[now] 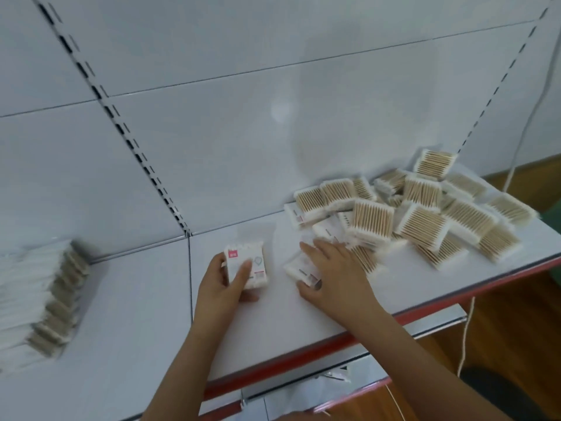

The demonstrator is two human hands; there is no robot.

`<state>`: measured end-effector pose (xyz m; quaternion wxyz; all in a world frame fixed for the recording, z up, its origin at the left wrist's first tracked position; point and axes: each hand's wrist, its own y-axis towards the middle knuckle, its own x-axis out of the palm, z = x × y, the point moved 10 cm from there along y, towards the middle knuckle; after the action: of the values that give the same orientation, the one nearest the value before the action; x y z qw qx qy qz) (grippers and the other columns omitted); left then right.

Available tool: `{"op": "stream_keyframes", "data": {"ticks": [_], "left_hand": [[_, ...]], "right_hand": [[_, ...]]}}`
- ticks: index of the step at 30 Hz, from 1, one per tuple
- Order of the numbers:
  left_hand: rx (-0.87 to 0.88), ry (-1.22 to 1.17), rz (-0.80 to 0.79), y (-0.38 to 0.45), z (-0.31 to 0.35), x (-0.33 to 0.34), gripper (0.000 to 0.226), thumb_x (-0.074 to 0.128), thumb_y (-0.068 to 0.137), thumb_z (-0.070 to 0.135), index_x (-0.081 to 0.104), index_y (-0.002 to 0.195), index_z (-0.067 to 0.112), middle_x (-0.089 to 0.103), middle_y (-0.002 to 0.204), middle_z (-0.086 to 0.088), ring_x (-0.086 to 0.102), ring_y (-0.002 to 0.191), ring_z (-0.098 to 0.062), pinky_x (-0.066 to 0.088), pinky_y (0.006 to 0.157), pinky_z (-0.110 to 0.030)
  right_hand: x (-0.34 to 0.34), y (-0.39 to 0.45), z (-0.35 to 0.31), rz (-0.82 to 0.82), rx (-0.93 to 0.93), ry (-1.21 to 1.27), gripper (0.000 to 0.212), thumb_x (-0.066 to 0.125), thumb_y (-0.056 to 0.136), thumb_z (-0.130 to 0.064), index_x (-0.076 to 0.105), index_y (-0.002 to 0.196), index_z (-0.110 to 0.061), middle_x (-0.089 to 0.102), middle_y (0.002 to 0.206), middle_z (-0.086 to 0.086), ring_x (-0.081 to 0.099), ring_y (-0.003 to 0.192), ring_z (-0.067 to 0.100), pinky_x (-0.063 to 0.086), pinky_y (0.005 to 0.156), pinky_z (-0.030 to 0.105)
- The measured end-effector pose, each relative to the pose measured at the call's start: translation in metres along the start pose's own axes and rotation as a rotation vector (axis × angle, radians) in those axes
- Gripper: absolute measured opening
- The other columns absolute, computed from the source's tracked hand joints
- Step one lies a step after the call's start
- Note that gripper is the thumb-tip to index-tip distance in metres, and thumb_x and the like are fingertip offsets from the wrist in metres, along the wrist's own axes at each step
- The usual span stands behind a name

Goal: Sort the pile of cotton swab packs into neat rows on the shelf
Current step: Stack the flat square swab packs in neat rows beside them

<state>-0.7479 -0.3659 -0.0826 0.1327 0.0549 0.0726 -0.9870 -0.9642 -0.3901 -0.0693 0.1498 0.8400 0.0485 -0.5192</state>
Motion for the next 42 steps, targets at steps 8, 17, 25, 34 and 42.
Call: {"op": "stream_keyframes", "data": {"ticks": [8,17,25,34,42], "left_hand": [[0.047,0.058,-0.024,-0.004,0.010,0.001,0.025,0.053,0.103,0.025,0.056,0.127,0.022,0.071,0.112,0.004,0.073,0.071,-0.022,0.056,0.056,-0.023],[0.040,0.066,-0.116,-0.005,0.009,0.008,0.036,0.068,0.093,0.026,0.054,0.126,0.022,0.069,0.110,-0.002,0.072,0.090,-0.017,0.059,0.062,-0.029],[0.033,0.067,-0.093,0.000,0.004,0.006,0.038,0.067,0.095,0.018,0.051,0.129,0.019,0.068,0.116,0.000,0.072,0.092,-0.016,0.059,0.061,-0.025],[-0.047,-0.073,-0.210,-0.003,0.011,0.043,0.048,0.069,0.092,0.019,0.049,0.136,0.018,0.069,0.121,-0.002,0.072,0.102,-0.019,0.062,0.074,-0.034],[-0.048,-0.073,-0.262,-0.014,0.019,0.070,0.042,0.072,0.090,0.023,0.055,0.128,0.018,0.068,0.123,-0.003,0.072,0.105,-0.019,0.062,0.080,-0.036]], "right_hand": [[-0.026,0.019,-0.058,0.049,-0.273,0.244,0.088,0.071,0.081,-0.039,0.026,0.155,-0.024,0.048,0.138,-0.008,0.038,0.129,0.006,0.020,0.108,0.009],[0.015,0.023,-0.084,-0.211,-0.578,0.134,0.093,0.063,0.092,-0.035,-0.004,0.156,-0.037,0.012,0.163,-0.016,0.007,0.148,-0.004,0.021,0.119,0.021],[-0.081,0.007,0.040,0.483,0.031,-0.201,0.055,0.069,0.081,-0.039,0.059,0.128,-0.013,0.057,0.126,0.010,0.050,0.118,0.034,0.043,0.097,0.047],[-0.089,0.015,0.088,0.208,0.149,0.118,0.056,0.068,0.085,-0.026,0.051,0.138,-0.020,0.060,0.130,0.000,0.051,0.118,0.024,0.043,0.103,0.040],[-0.125,0.013,0.055,0.158,0.154,0.407,0.034,0.058,0.094,-0.047,0.060,0.106,-0.016,0.068,0.070,-0.008,0.062,0.057,0.004,0.044,0.054,0.013]]}}
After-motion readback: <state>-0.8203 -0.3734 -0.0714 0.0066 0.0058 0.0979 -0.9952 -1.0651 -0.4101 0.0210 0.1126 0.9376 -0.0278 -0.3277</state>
